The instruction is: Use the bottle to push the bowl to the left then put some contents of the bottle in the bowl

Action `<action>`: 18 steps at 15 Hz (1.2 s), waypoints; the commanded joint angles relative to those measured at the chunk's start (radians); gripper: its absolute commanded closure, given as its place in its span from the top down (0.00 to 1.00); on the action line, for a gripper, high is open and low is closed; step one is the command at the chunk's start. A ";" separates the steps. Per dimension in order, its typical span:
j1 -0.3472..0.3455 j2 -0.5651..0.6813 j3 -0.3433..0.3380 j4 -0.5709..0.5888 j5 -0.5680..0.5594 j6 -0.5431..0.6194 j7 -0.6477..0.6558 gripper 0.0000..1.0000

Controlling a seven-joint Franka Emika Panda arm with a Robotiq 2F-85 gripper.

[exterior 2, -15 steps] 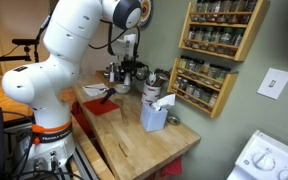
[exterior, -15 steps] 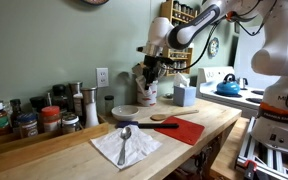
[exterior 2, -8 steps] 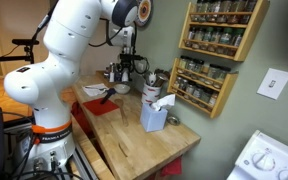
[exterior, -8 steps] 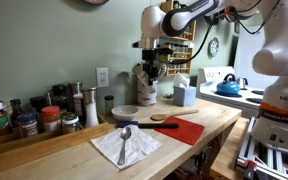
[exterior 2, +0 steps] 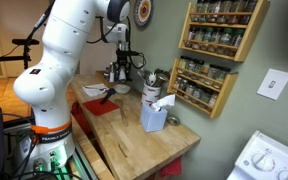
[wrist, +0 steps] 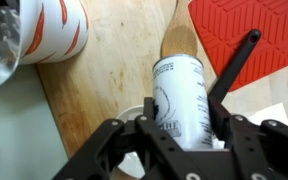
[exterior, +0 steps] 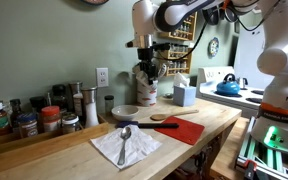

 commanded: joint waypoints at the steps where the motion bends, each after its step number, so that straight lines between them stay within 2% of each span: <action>1: 0.271 -0.035 -0.270 0.079 0.002 -0.066 -0.028 0.31; 5: 0.550 0.027 -0.534 0.198 -0.023 -0.150 -0.021 0.31; 9: 0.745 0.097 -0.716 0.315 -0.019 -0.228 -0.045 0.31; 13: 0.868 0.174 -0.818 0.422 -0.029 -0.310 -0.086 0.31; 18: 0.957 0.263 -0.876 0.535 -0.065 -0.409 -0.135 0.31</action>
